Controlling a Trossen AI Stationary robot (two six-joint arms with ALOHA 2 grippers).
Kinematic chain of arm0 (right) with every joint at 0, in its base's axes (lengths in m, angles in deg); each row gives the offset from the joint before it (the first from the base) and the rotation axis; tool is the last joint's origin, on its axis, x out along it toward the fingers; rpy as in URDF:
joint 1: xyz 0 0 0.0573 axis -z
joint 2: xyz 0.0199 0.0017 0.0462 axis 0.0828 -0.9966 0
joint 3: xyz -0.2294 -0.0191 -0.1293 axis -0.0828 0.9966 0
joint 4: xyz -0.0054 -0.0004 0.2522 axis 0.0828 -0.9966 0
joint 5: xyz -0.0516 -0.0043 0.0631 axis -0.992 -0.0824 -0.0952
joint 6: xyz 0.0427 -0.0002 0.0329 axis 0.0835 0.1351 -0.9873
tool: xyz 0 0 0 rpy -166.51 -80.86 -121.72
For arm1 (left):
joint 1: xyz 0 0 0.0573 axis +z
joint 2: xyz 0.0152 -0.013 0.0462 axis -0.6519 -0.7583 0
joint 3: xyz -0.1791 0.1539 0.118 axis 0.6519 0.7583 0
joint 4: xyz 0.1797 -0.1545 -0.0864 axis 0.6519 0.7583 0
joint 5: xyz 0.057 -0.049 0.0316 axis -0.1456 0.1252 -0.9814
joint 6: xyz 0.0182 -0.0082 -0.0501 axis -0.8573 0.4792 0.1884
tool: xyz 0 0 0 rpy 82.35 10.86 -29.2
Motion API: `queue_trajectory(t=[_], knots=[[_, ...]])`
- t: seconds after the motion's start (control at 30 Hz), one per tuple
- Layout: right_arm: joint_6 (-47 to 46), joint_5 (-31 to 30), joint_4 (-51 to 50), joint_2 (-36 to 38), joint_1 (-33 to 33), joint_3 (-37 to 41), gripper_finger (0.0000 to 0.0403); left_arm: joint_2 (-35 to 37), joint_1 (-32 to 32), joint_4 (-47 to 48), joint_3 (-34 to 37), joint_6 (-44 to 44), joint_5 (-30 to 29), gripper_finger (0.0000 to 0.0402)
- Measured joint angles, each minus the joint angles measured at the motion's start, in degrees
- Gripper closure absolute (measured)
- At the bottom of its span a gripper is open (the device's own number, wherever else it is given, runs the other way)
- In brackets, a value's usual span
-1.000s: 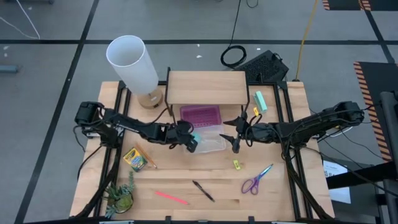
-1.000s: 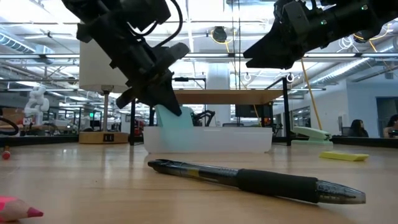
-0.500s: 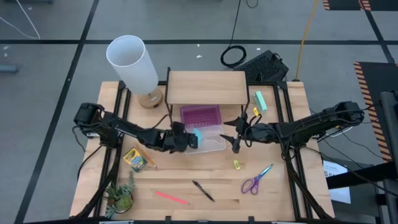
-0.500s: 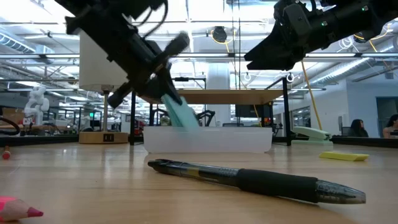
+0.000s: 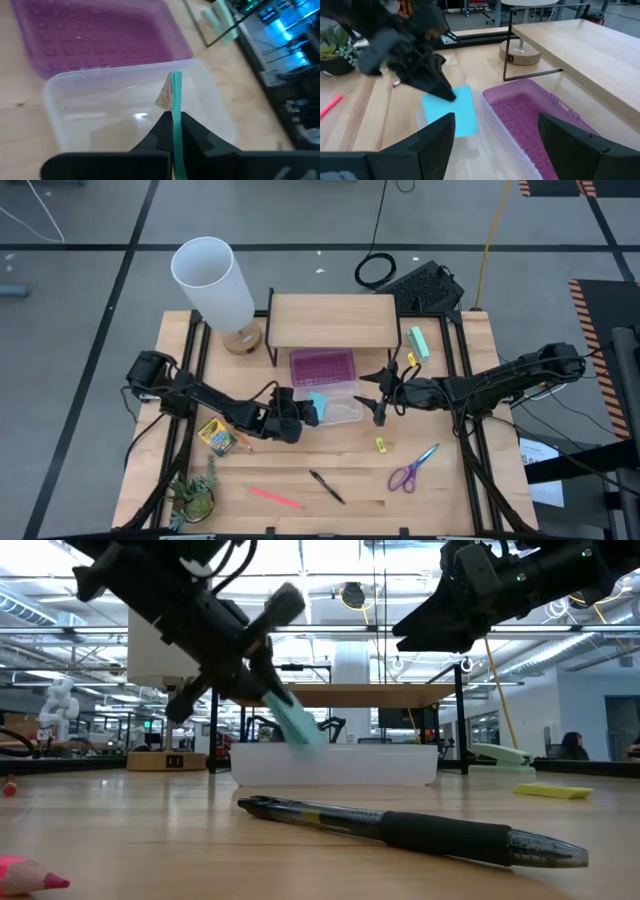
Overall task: Pack school essentials
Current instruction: Put the blue sticky notes into the violet supply box
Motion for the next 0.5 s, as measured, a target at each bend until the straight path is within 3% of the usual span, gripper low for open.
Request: queue_trajectory(t=[0.27, 0.5], knots=[[-0.3, 0.0, -0.1, 0.0, 0.0, 0.0, 0.0126, 0.2, 0.4, -0.9, 0.0, -2.3, 0.1, 0.0297], [-0.3, 0.0, -0.1, 0.0, 0.0, 0.0, 0.0126, 0.2, 0.9, 2.2, 0.0, -4.4, 3.0, 0.0253]])
